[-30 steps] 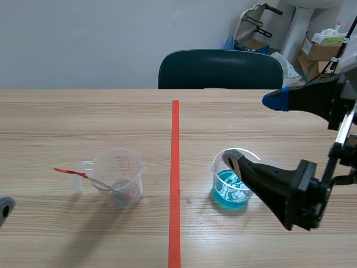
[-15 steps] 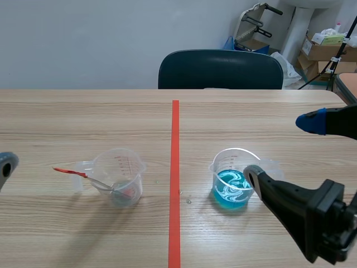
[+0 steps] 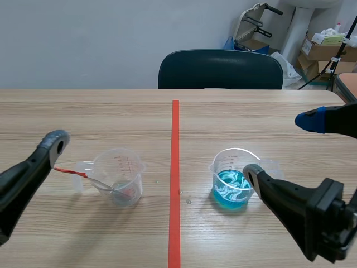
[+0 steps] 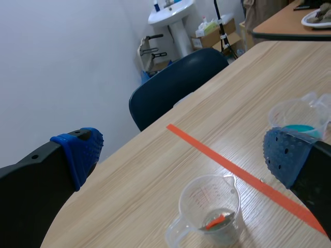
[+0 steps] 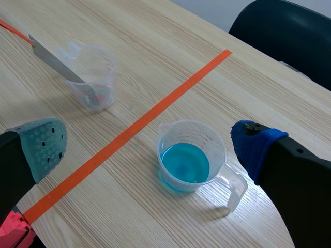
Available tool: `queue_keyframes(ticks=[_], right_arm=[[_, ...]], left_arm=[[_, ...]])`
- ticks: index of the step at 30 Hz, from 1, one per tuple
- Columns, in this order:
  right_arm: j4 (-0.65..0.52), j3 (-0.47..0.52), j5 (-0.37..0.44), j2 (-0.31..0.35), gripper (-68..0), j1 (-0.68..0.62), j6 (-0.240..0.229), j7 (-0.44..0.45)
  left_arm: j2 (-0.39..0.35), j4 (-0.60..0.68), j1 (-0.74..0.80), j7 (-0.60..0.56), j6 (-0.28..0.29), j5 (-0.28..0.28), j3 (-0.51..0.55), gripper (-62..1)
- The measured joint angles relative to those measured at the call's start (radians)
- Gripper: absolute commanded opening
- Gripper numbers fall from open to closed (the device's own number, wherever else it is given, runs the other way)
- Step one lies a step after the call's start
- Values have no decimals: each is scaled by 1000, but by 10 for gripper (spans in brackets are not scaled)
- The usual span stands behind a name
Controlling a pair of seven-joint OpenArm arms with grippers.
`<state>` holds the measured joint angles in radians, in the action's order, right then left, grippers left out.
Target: Do the redox reaction experiment
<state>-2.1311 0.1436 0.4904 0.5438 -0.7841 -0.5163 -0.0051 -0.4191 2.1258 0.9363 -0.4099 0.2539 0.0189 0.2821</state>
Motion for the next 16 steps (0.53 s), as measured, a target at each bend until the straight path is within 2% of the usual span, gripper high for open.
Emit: queue_keyframes(ticks=[3, 11, 16], right_arm=[[0, 0, 0, 0, 4, 0, 0, 1], [0, 0, 0, 0, 4, 0, 0, 2], [0, 0, 0, 0, 4, 3, 0, 3]], left_arm=[[-3, -2, -24, 3, 35, 0, -37, 14], [-3, -4, -57, 27, 35, 0, -115, 14], [-3, -5, -84, 109, 23, 0, -148, 14]])
